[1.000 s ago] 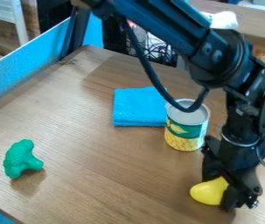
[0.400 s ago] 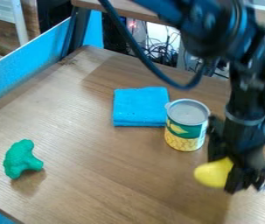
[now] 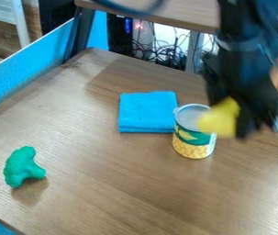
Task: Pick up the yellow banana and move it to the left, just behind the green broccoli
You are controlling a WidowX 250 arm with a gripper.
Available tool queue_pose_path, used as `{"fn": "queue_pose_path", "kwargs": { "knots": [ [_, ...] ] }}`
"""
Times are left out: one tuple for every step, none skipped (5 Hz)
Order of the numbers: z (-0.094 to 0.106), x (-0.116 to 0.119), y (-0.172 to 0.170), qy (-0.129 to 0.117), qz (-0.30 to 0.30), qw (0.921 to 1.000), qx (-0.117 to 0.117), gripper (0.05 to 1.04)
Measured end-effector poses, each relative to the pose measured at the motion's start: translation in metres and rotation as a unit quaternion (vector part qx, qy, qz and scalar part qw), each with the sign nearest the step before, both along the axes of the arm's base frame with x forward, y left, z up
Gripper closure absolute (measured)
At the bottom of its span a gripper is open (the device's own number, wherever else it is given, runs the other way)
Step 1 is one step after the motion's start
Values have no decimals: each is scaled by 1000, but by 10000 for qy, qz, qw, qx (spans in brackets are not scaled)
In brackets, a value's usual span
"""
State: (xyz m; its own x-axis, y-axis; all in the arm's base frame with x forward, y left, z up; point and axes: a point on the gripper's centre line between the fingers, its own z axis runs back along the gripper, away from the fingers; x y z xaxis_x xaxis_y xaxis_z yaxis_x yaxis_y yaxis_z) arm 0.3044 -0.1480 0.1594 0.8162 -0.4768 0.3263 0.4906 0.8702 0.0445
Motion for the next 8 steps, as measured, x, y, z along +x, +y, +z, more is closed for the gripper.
{"fn": "queue_pose_path", "kwargs": {
  "knots": [
    [21, -1, 53, -237, 893, 9956, -162, 480],
    [17, -1, 104, -151, 1689, 9850, -315, 480],
    [6, -9, 148, 9, 2294, 9729, -286, 480],
    [-8, -22, 181, 194, 2762, 9606, -249, 480],
    [-22, -34, 212, 261, 3101, 9501, -196, 480],
    [-56, -40, 239, 372, 3239, 9451, -225, 480],
    [-85, -36, 243, 568, 3170, 9464, -267, 480],
    [-104, -33, 244, 631, 3144, 9468, -273, 480]
  ]
}}
